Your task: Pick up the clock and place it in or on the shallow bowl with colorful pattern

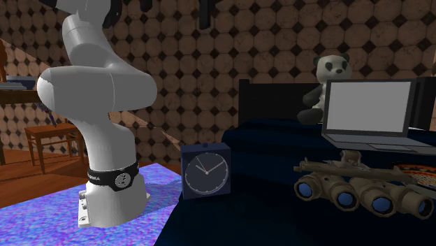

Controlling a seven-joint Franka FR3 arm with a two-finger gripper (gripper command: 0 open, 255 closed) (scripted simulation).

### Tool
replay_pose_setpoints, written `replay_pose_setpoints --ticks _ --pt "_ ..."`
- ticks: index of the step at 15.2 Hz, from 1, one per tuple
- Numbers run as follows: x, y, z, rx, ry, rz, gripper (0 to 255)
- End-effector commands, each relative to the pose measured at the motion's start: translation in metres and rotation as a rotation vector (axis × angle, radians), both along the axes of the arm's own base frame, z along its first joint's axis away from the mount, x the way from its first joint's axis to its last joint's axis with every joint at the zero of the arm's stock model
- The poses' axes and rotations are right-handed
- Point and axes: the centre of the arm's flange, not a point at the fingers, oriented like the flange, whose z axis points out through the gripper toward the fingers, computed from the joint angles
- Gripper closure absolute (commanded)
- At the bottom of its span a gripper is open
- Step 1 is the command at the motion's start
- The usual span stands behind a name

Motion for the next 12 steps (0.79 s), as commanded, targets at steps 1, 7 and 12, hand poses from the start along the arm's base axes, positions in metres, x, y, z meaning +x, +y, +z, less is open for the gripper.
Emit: replay_pose_setpoints --ticks 1,7,12 --pt "0.000 0.000 0.000 0.000 0.000 0.000 0" --pt "-0.001 0.034 -0.071 0.009 0.015 0.304 0" --pt "-0.010 0.061 -0.129 0.016 0.027 0.557 0"
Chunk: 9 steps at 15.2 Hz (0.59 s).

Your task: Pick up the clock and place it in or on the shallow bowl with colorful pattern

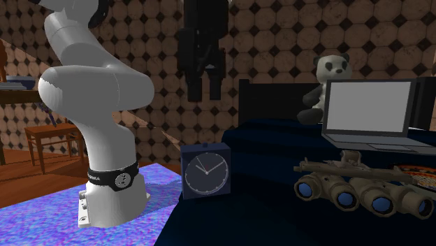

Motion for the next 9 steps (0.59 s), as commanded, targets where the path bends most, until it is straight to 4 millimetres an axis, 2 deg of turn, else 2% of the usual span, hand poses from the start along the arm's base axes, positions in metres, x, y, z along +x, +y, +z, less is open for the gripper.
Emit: replay_pose_setpoints --ticks 1,6,9 --pt "-0.005 0.008 -0.022 0.003 0.004 0.105 0" --pt "-0.022 0.032 -0.080 0.011 0.016 0.358 0" --pt "-0.025 0.034 -0.098 0.012 0.018 0.392 0"
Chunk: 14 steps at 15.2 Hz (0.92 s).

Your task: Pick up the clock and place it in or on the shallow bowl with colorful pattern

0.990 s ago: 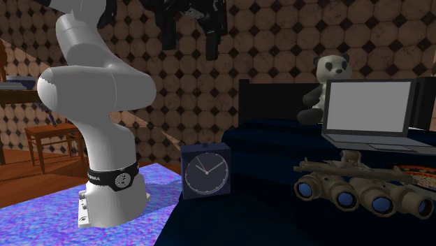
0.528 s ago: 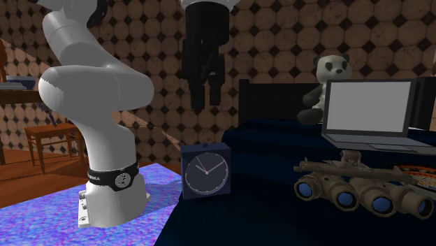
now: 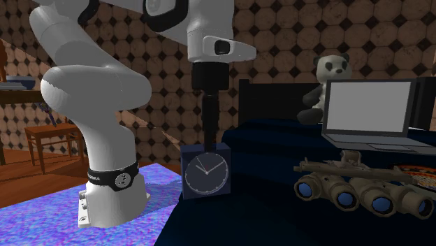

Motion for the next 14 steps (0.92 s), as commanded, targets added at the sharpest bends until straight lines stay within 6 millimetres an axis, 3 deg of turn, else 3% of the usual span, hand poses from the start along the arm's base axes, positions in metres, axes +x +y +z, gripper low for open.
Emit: replay_pose_setpoints --ticks 1,6,13,14 --pt "0.000 0.002 -0.011 0.001 -0.001 0.012 0" --pt "0.000 0.001 -0.035 0.001 -0.001 0.012 0" --pt "0.000 0.001 -0.035 0.001 -0.001 0.012 0" --pt "0.000 0.001 -0.035 0.001 -0.001 0.012 255"
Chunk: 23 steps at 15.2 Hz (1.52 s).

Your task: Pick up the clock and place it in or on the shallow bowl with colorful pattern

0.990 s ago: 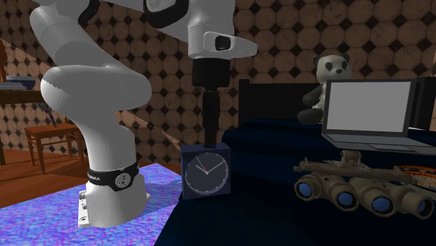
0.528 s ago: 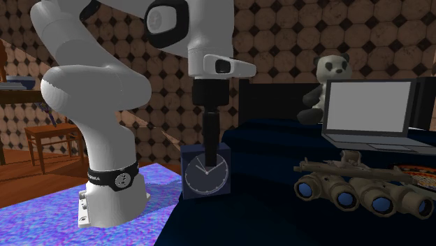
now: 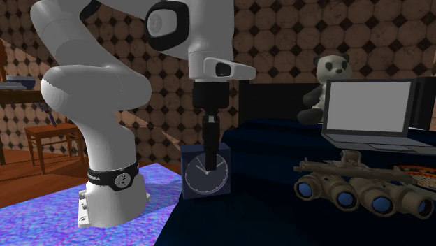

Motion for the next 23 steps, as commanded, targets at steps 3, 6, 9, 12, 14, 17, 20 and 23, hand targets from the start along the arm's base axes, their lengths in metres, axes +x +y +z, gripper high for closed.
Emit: replay_pose_setpoints --ticks 3,6,9,12,14,17,20,23 --pt "0.000 0.000 0.000 0.000 0.000 0.000 255" --pt "0.000 0.000 0.000 0.000 0.000 0.000 255" --pt "0.000 0.000 0.000 0.000 0.000 0.000 255" --pt "0.000 0.000 0.016 0.000 0.000 0.000 255" --pt "0.000 0.000 0.026 0.000 0.000 0.000 255" --pt "0.000 0.000 0.042 0.000 0.000 0.000 255" --pt "0.000 0.000 0.058 0.000 0.000 0.000 255" --pt "0.000 0.000 0.074 0.000 0.000 0.000 255"
